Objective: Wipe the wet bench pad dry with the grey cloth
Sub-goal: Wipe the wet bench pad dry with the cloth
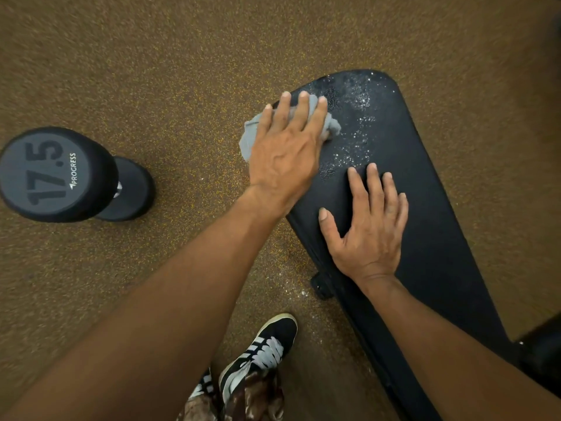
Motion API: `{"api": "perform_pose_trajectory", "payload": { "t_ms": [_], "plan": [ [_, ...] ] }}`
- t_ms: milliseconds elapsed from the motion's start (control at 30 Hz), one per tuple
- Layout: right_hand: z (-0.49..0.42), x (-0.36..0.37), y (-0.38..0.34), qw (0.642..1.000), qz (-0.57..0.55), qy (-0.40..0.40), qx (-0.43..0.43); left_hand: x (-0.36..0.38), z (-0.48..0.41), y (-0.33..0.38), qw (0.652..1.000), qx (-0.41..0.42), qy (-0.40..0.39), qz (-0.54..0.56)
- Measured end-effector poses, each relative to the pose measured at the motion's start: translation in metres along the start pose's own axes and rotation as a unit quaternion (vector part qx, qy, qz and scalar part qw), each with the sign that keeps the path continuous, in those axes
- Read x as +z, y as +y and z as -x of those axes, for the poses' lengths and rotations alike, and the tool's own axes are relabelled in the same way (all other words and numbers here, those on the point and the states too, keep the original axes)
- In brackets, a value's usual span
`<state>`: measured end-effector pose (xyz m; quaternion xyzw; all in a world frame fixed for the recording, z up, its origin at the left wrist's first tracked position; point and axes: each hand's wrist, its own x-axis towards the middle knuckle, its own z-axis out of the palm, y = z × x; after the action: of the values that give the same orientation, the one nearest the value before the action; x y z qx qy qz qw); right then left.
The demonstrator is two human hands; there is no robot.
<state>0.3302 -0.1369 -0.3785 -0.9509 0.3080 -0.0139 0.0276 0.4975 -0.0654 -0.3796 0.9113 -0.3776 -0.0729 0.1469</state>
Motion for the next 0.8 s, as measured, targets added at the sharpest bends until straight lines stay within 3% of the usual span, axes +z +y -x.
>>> {"api": "perform_pose_trajectory", "payload": {
  "t_ms": [200,267,367,433,600,700,800],
  "plan": [
    [0.000,0.000,0.002,1.000,-0.002,-0.003,0.000,0.002,0.036,-0.033,0.981,0.190,0.019,-0.027],
    [0.000,-0.001,0.001,1.000,-0.003,-0.004,0.001,-0.001,0.032,-0.043,0.983,0.180,0.025,-0.031],
    [-0.001,-0.001,0.000,1.000,-0.001,-0.001,0.003,-0.005,0.003,-0.022,0.998,0.059,0.019,0.029],
    [-0.001,0.000,0.001,1.000,-0.001,-0.001,0.001,-0.003,-0.011,0.000,0.999,0.024,0.004,0.043],
    [-0.001,0.001,0.003,1.000,-0.021,0.003,-0.002,0.007,0.014,0.013,0.989,0.143,-0.012,0.027],
    [-0.001,0.001,0.003,0.999,-0.032,0.010,0.000,-0.011,0.021,0.001,0.971,0.155,-0.053,0.172],
    [-0.002,-0.001,0.002,0.999,-0.035,0.007,0.002,-0.036,0.010,-0.003,0.898,0.013,-0.038,0.439]
  ]
}}
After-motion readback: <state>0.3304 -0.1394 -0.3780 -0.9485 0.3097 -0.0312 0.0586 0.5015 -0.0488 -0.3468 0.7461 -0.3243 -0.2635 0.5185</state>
